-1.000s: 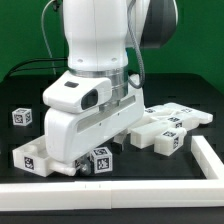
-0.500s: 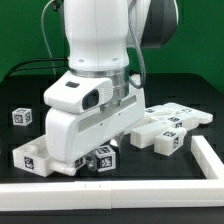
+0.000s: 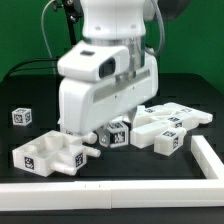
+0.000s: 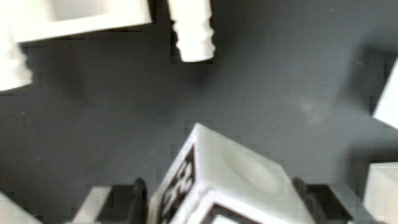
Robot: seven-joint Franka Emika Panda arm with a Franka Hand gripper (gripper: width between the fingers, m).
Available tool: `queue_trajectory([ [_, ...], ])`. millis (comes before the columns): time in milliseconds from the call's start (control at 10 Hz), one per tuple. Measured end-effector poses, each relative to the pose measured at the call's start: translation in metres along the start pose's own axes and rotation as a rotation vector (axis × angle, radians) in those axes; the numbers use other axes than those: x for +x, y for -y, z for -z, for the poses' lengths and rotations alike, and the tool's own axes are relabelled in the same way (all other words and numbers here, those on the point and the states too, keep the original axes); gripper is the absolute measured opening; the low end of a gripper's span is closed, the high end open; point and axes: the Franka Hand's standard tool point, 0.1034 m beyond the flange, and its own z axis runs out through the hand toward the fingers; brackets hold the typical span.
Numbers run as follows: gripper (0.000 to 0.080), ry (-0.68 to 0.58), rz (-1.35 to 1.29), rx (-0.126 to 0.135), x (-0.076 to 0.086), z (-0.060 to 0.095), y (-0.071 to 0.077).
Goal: Assemble chair
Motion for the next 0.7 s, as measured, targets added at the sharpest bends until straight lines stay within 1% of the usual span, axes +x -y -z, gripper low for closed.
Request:
queue_trajectory([
  [100, 0.0386, 0.002, 0.004, 0.001, -0.009, 0.012, -0.004],
  [500, 0.0386, 0.004, -0.002, 0.002, -0.01, 0.009, -0.004],
  [600, 0.0386, 0.006, -0.009, 0.004, -0.022, 0.01, -0.002],
  [700, 0.0386, 0.02, -0.005, 0.013, -0.049, 0.014, 0.005],
])
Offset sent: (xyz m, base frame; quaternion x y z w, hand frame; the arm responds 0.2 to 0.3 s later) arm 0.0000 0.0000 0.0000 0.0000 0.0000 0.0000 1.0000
